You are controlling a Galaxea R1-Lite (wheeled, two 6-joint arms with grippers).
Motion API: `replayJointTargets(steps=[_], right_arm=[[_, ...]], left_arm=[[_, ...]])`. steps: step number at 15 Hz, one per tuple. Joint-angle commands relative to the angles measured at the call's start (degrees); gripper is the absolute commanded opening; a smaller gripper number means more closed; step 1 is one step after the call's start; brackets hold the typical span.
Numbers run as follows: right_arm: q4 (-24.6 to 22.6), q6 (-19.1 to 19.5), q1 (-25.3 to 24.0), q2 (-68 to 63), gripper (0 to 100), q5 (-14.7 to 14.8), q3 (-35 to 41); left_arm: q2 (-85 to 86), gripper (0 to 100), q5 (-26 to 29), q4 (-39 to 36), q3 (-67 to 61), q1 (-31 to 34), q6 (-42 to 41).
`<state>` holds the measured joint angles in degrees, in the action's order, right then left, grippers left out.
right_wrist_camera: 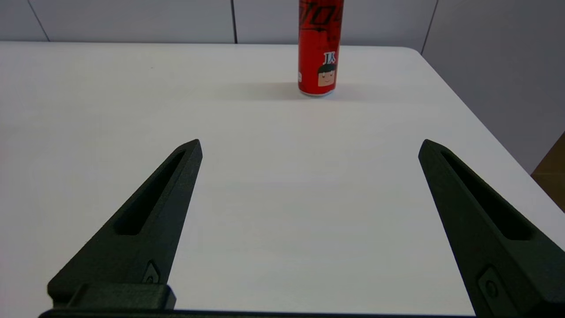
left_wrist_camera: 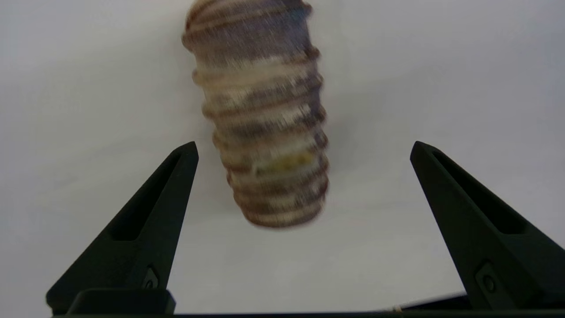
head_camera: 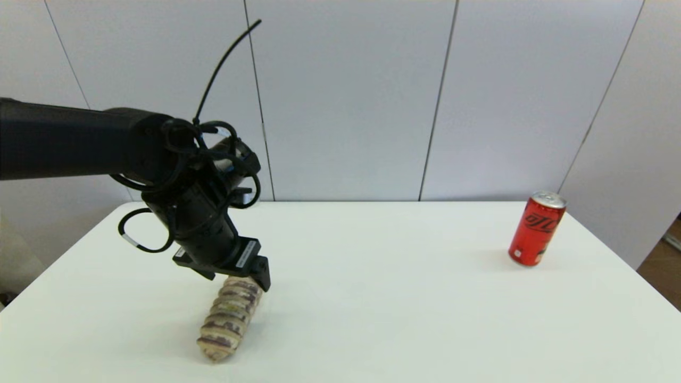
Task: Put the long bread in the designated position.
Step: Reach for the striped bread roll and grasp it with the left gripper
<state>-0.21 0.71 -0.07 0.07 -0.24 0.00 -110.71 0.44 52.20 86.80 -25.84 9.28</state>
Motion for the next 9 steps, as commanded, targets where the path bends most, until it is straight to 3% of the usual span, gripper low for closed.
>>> replayJointTargets(steps=[1,6,7,9], right_arm=[[0.03,0.08,0.07,-0.07,100,-0.02,0.09],[0.03,0.0,-0.01,-0.07,100,-0.02,0.09],[0.03,0.08,-0.01,-0.07,100,-0.02,0.09],[0.03,0.08,-0.01,-0.07,100,-0.02,0.09]], left_arm=[[-4.16,100,-4.75,-6.85,-4.97,-0.79,0.92],[-5.48,100,-5.45,-10.01,-5.32,-0.7,2.94],[-5.65,0,-5.54,-11.16,-5.59,-0.7,3.91],[-6.0,0,-5.36,-10.8,-5.76,-0.79,3.47]])
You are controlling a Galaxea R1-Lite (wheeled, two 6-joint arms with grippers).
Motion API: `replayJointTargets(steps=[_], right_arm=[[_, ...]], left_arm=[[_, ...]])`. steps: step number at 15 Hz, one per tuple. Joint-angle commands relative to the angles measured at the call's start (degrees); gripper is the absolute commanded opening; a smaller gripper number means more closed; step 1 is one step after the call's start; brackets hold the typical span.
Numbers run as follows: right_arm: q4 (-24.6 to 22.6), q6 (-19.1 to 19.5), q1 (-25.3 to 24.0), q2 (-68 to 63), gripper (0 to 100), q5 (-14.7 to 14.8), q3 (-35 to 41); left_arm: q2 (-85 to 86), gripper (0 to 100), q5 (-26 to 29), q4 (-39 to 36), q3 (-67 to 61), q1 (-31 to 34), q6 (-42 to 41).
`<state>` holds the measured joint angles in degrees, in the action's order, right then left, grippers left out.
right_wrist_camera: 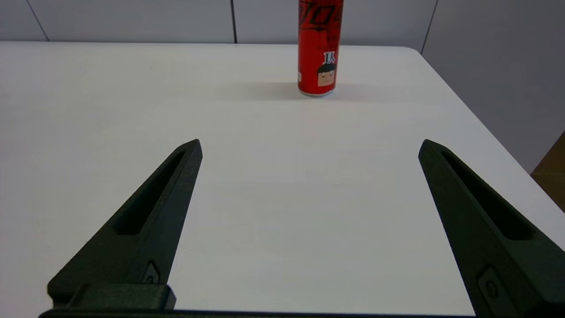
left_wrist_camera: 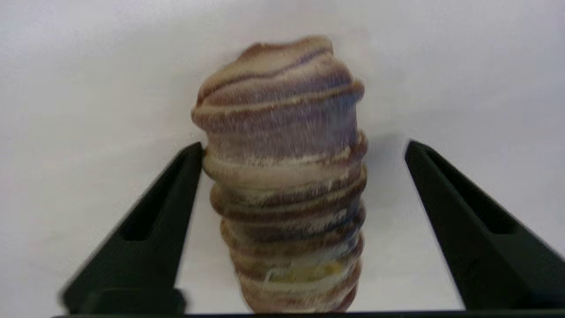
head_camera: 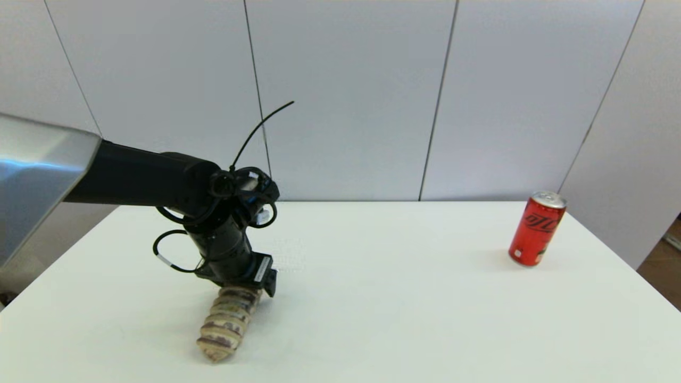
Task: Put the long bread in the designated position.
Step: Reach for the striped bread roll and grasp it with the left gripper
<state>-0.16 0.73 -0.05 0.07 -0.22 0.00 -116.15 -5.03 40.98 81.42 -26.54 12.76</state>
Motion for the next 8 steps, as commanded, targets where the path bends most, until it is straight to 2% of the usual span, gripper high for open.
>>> replayJointTargets(steps=[1,5,8], right_arm=[[-0.02,-0.03,-0.04,-0.07,100,-0.04,0.09],[-0.02,-0.03,-0.04,-0.07,100,-0.04,0.09],[-0.02,-0.03,-0.04,-0.07,100,-0.04,0.09]], left_arm=[[-0.65,0,0.11,0.85,-0.47,-0.09,-0.46],[-0.57,0,-3.49,0.76,-0.21,-1.76,-1.6],[0.14,0,-3.67,-1.52,1.81,-5.89,-2.3]])
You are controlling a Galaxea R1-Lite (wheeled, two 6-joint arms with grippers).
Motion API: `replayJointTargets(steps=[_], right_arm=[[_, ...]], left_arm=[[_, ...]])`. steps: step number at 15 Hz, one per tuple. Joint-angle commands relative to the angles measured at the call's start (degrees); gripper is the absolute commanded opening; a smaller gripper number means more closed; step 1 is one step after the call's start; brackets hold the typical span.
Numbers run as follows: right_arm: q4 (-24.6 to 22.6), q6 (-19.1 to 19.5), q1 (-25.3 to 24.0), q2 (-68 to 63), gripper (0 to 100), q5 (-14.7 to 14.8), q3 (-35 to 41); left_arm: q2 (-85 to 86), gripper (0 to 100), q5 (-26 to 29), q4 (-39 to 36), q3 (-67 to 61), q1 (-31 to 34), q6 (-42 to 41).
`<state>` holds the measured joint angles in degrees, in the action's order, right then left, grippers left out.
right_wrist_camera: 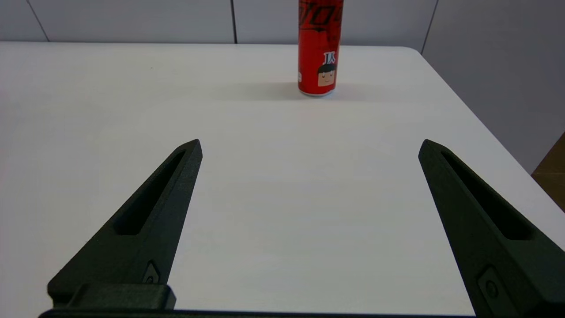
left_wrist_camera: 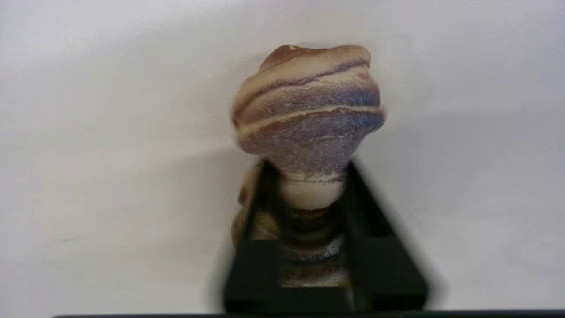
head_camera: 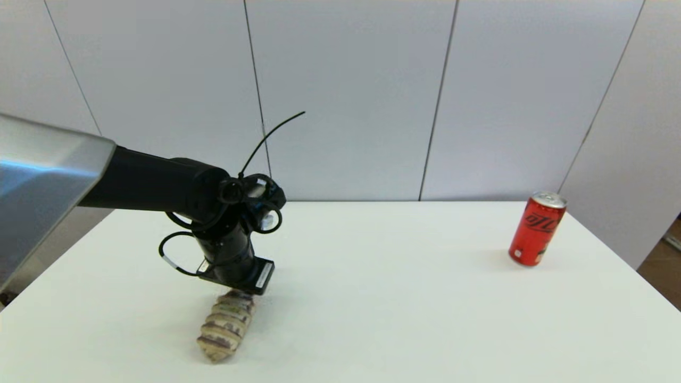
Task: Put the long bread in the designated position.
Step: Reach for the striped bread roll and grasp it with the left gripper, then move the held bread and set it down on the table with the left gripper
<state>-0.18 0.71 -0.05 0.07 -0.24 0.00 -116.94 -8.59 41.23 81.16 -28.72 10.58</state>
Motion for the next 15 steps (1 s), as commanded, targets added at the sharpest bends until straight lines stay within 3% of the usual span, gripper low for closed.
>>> replayJointTargets(steps=[1,3,9,13,15], right_arm=[[0.01,0.0,-0.04,-0.07,100,-0.02,0.09],[0.01,0.0,-0.04,-0.07,100,-0.02,0.09],[0.01,0.08,-0.04,-0.07,100,-0.02,0.09],[-0.08,0.08,-0.04,-0.07,100,-0.02,0.09],[0.01,0.0,-0.04,-0.07,100,-0.02,0.09]], left_arm=[[1.02,0,0.07,-4.23,4.79,-6.0,0.14],[0.75,0,0.33,-10.47,8.66,-9.78,0.14],[-5.14,0,0.42,-41.93,18.15,-21.11,0.32],[-11.99,0,0.33,-52.74,25.62,-27.18,0.49],[-15.77,0,0.33,-54.41,31.51,-29.29,0.49]])
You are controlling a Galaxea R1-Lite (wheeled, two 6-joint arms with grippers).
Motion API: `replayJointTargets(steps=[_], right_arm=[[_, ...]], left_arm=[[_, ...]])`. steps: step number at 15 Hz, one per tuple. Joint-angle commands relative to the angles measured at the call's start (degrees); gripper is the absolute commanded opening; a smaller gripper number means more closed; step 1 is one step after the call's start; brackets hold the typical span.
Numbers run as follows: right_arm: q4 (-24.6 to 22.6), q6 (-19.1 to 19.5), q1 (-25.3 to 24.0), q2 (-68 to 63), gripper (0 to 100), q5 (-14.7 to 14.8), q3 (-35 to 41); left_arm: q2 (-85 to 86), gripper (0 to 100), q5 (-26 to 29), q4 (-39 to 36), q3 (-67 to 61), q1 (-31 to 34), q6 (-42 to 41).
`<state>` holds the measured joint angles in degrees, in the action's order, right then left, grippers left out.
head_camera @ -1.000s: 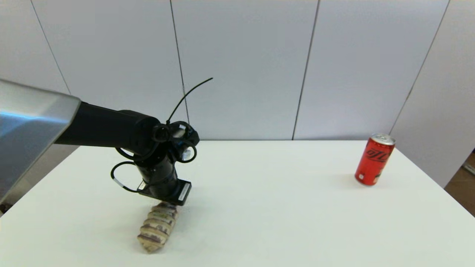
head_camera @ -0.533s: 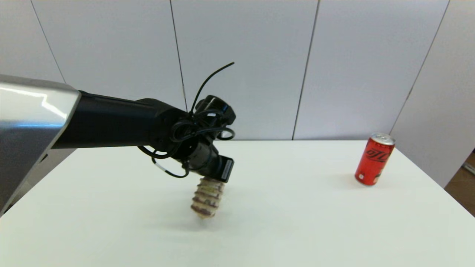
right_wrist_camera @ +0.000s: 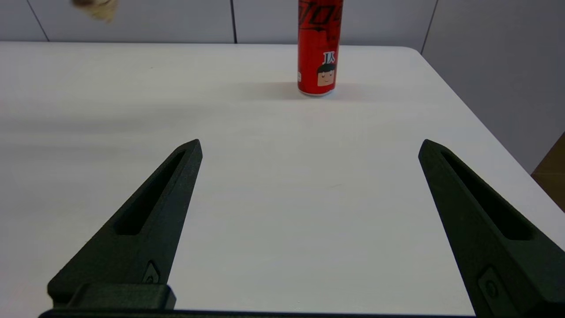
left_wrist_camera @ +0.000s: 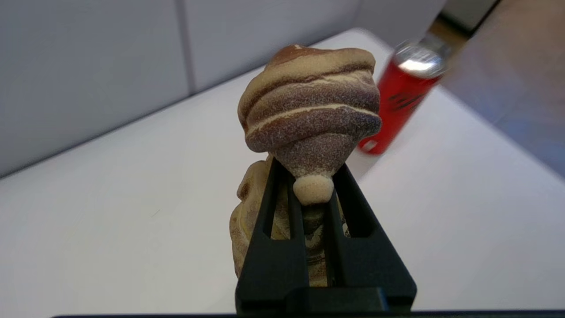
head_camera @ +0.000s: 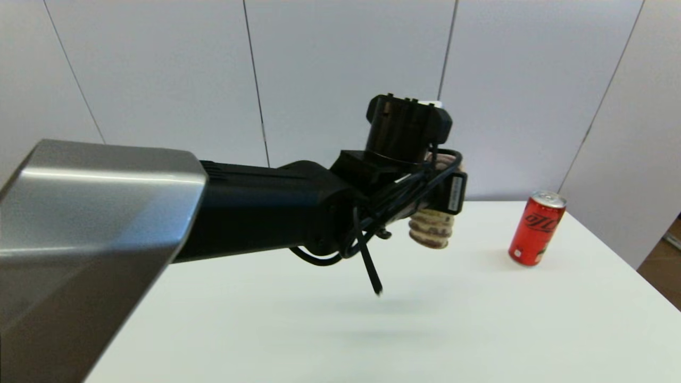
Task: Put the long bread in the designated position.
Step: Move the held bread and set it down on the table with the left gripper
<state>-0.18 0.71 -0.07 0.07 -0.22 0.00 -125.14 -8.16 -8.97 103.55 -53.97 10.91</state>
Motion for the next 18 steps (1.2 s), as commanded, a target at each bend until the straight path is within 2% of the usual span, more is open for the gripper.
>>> replayJointTargets(steps=[1,8,18], right_arm=[[0.01,0.0,-0.01,-0.07,100,-0.04,0.09],[0.01,0.0,-0.01,-0.07,100,-0.04,0.09],[0.01,0.0,-0.01,-0.07,100,-0.04,0.09]], left_arm=[[-8.55,0,-0.11,-5.27,10.01,-5.01,-0.36],[-15.84,0,-0.63,-15.2,9.83,-11.25,-0.98],[-21.29,0,-1.16,-15.46,9.39,-13.44,-0.89]])
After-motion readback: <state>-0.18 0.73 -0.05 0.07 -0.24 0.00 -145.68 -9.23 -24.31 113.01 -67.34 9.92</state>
